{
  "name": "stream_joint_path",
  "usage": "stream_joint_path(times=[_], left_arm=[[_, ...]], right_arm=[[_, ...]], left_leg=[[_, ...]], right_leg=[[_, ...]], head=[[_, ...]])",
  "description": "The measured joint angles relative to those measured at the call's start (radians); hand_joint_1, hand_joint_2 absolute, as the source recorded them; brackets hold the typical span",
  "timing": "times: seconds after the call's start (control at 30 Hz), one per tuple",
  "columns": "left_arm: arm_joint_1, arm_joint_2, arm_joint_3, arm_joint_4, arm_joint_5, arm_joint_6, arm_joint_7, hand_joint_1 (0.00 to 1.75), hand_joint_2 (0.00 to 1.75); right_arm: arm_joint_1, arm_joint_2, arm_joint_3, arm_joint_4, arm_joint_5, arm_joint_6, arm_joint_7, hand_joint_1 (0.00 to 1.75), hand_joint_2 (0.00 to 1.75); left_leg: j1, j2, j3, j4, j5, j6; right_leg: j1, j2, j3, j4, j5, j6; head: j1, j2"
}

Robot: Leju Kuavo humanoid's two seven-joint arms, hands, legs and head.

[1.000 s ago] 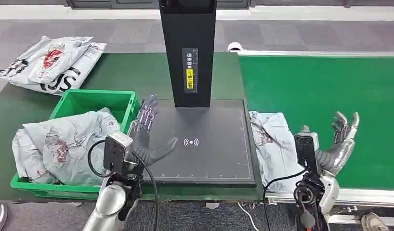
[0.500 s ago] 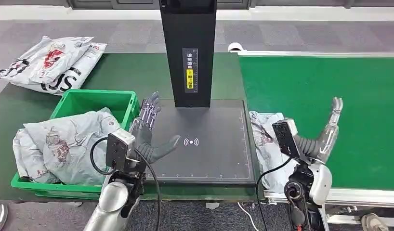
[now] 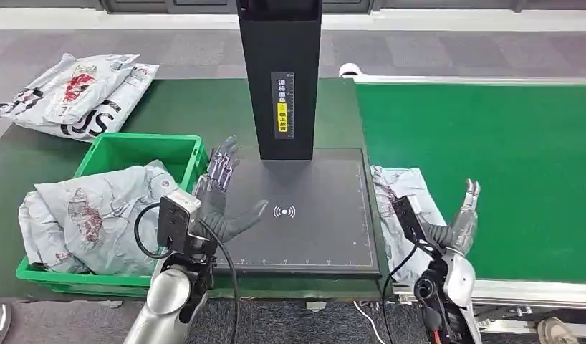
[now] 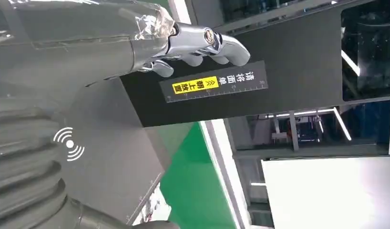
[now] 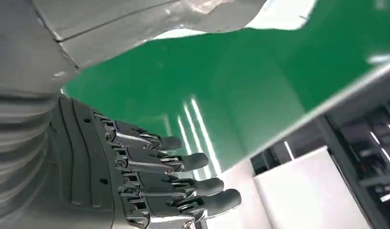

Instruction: Moved the parcel from conveyor to table for the left to box.

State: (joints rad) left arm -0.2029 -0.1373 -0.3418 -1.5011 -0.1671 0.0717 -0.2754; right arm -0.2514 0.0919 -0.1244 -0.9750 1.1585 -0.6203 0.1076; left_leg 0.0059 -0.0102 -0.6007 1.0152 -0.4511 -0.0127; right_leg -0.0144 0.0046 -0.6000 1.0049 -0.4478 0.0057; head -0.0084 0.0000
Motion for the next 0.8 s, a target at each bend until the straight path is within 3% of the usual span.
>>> stream_joint_path(times=[0.8], left_arm=[[-0.013,0.014,0.000,0.019,0.033,0.004,0.003,0.00,1.75]], right_arm=[[-0.081,-0.034,-0.055,0.328,0.020,0.057,0.085,0.00,1.75]], left_leg=[[0.000,0.000,0.000,0.000,0.000,0.000]], right_leg=[[0.000,0.000,0.000,0.000,0.000,0.000]], head=[[0.000,0.000]])
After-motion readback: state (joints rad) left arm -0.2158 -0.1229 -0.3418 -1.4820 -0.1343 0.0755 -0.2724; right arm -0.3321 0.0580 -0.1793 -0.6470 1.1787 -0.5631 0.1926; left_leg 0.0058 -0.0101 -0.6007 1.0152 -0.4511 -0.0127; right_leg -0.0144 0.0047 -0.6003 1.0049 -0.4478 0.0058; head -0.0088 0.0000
